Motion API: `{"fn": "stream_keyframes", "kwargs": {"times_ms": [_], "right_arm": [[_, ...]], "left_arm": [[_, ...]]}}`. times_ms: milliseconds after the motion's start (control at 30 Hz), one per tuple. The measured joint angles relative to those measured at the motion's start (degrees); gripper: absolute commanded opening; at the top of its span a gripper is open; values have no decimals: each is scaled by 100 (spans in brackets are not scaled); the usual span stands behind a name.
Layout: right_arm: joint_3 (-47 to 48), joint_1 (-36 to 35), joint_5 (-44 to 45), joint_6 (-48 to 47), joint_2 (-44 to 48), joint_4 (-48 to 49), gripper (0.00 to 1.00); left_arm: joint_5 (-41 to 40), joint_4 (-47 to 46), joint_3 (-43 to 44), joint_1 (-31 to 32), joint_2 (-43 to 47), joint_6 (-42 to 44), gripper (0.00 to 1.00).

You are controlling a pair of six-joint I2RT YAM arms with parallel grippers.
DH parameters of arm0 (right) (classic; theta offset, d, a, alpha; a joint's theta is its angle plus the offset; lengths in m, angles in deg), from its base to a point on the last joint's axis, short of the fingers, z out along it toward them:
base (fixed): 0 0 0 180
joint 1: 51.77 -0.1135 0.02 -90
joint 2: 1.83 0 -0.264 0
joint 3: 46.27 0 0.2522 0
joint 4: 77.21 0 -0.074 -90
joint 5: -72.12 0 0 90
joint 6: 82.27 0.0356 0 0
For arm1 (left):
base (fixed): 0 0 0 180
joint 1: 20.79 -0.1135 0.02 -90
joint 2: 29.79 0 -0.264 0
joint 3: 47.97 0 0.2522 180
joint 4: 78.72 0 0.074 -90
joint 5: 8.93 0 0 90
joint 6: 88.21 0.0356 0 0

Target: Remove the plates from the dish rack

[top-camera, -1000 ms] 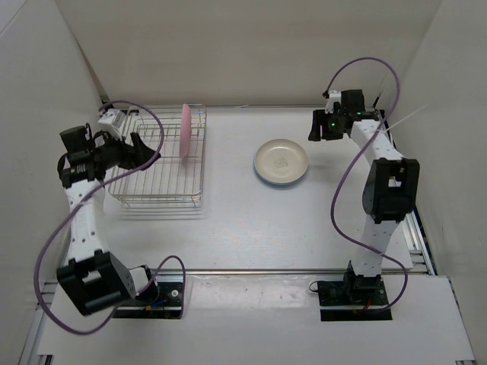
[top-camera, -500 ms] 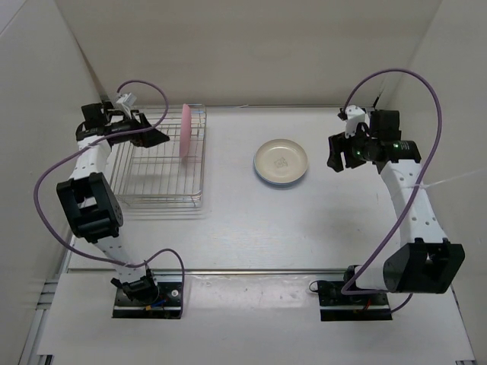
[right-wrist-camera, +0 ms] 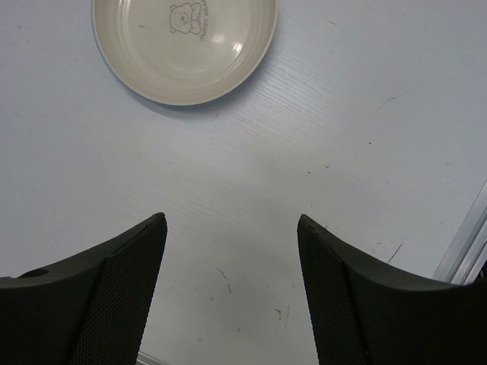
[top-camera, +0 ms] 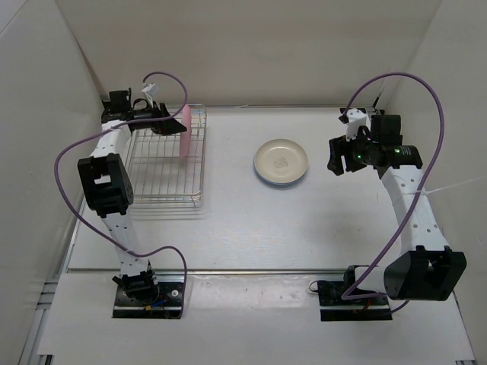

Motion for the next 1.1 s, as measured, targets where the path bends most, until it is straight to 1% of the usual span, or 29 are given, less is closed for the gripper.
{"fn": "stream_keyframes", "kwargs": {"times_ms": [33, 67, 167, 233, 267, 333, 367, 400, 433, 467, 500, 900, 1100], "right_arm": [[-9, 0, 7, 2, 0, 11, 73], [-33, 0, 11, 2, 2, 28, 73], [-157, 0, 50, 4, 7, 33, 73], [-216, 0, 94, 7, 7, 17, 73], [-232, 0, 103, 4, 7, 24, 73], [-271, 0, 118, 7, 7, 48, 73], [-278, 0, 122, 7, 7, 44, 73], [-278, 0, 133, 7, 7, 48, 73], [-278, 0, 133, 7, 9, 55, 72], [-278, 0, 133, 7, 9, 55, 72], [-278, 0, 133, 9, 9, 55, 72], [-385, 0, 131, 92, 46, 79, 72], [-457, 0, 111, 107, 109, 114, 72]], "left_arm": [[2, 31, 120, 35, -116, -31, 90], [13, 59, 212, 76, -221, -59, 82], [44, 131, 417, 138, -400, -142, 79], [63, 173, 518, 170, -459, -219, 65], [70, 177, 549, 175, -468, -251, 65], [94, 181, 568, 188, -468, -280, 56], [98, 177, 570, 190, -468, -304, 50], [144, 199, 570, 192, -468, -330, 36], [212, 221, 568, 192, -463, -387, 32], [295, 219, 562, 195, -444, -398, 23], [310, 212, 546, 201, -411, -402, 11], [83, 199, 186, 177, -127, -437, 11], [70, 181, 175, 177, 120, -634, 11]]}}
